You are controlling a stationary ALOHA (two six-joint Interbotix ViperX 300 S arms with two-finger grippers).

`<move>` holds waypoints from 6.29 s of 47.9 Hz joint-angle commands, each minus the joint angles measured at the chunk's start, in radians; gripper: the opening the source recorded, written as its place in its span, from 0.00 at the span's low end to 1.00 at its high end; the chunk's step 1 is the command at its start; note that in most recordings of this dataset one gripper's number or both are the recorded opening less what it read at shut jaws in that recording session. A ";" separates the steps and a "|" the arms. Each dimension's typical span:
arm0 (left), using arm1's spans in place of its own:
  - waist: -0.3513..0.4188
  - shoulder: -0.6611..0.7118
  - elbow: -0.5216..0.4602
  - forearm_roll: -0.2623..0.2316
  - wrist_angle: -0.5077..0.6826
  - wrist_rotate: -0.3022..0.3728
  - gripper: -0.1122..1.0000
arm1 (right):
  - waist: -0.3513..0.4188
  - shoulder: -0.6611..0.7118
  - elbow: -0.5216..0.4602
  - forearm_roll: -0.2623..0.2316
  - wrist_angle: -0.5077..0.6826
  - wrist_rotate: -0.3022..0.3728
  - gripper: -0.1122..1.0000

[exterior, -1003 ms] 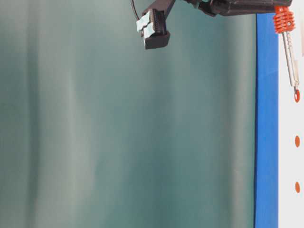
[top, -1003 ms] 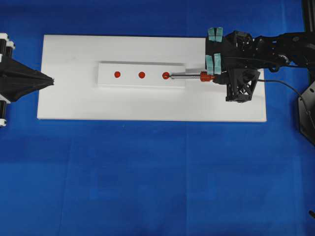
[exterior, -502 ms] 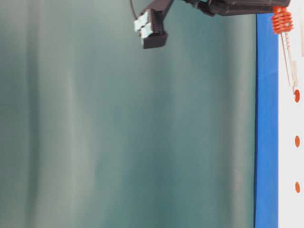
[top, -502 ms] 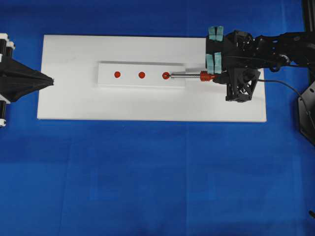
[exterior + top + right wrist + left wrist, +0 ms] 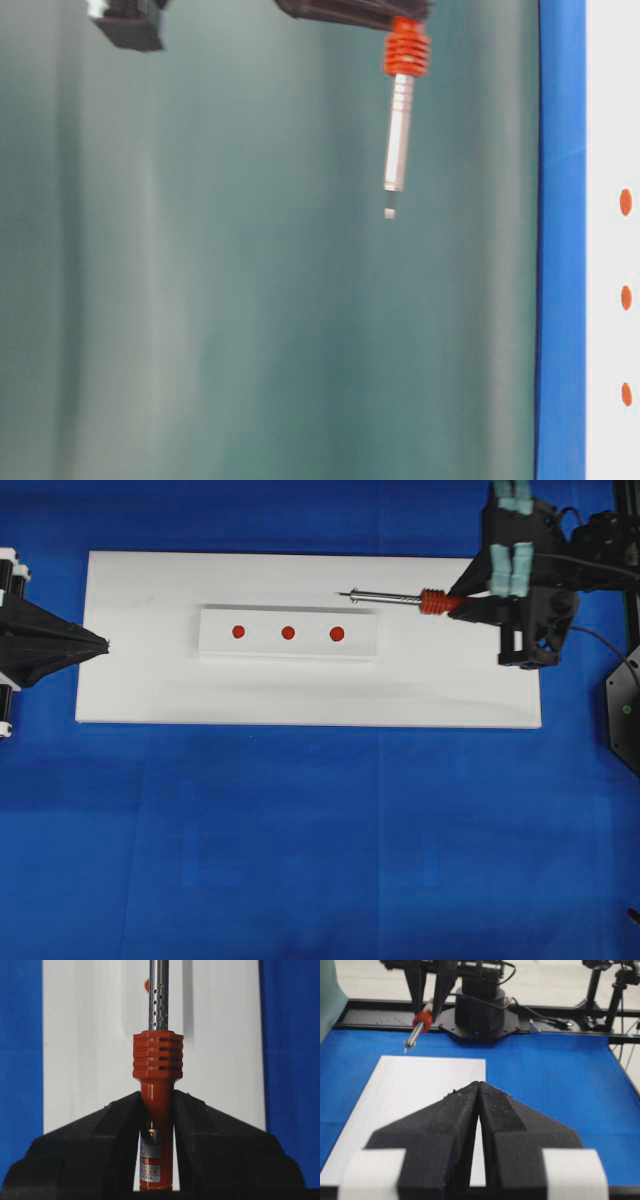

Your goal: Touch the tip of the soldering iron to the mark.

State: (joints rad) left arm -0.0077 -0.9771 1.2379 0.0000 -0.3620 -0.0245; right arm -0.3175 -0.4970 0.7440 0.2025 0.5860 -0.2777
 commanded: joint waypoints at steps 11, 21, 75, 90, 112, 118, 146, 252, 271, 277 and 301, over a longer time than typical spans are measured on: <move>-0.003 0.005 -0.012 0.003 -0.009 -0.002 0.10 | -0.002 -0.009 -0.028 -0.014 0.000 0.012 0.16; -0.003 0.005 -0.012 0.002 -0.009 -0.002 0.10 | 0.011 -0.009 -0.021 -0.012 -0.002 0.029 0.16; -0.018 0.003 -0.012 0.002 -0.017 -0.014 0.10 | 0.770 0.161 -0.081 -0.532 0.057 1.083 0.16; -0.018 0.005 -0.012 0.003 -0.017 -0.014 0.10 | 0.724 0.291 -0.173 -0.603 0.069 1.086 0.16; -0.020 0.002 -0.012 0.003 -0.017 -0.017 0.10 | 0.637 0.575 -0.460 -0.629 0.058 0.989 0.16; -0.021 0.002 -0.014 0.002 -0.017 -0.017 0.10 | 0.635 0.623 -0.518 -0.629 0.055 0.986 0.16; -0.023 -0.014 -0.014 0.002 -0.012 -0.017 0.10 | 0.635 0.698 -0.477 -0.617 -0.106 1.042 0.16; -0.035 -0.014 -0.014 0.002 0.000 -0.015 0.10 | 0.649 0.581 -0.400 -0.623 -0.075 1.074 0.91; -0.035 -0.014 -0.014 0.002 0.000 -0.015 0.10 | 0.566 0.574 -0.393 -0.693 -0.067 1.054 0.91; -0.035 -0.014 -0.015 0.002 0.000 -0.015 0.10 | 0.476 0.563 -0.379 -0.696 -0.071 1.003 0.91; -0.034 -0.017 -0.015 0.002 0.005 -0.015 0.10 | 0.296 0.482 -0.307 -0.670 -0.124 0.874 0.91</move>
State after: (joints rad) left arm -0.0399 -0.9971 1.2379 0.0015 -0.3528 -0.0414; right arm -0.0230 0.0430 0.4341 -0.4694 0.4740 0.5967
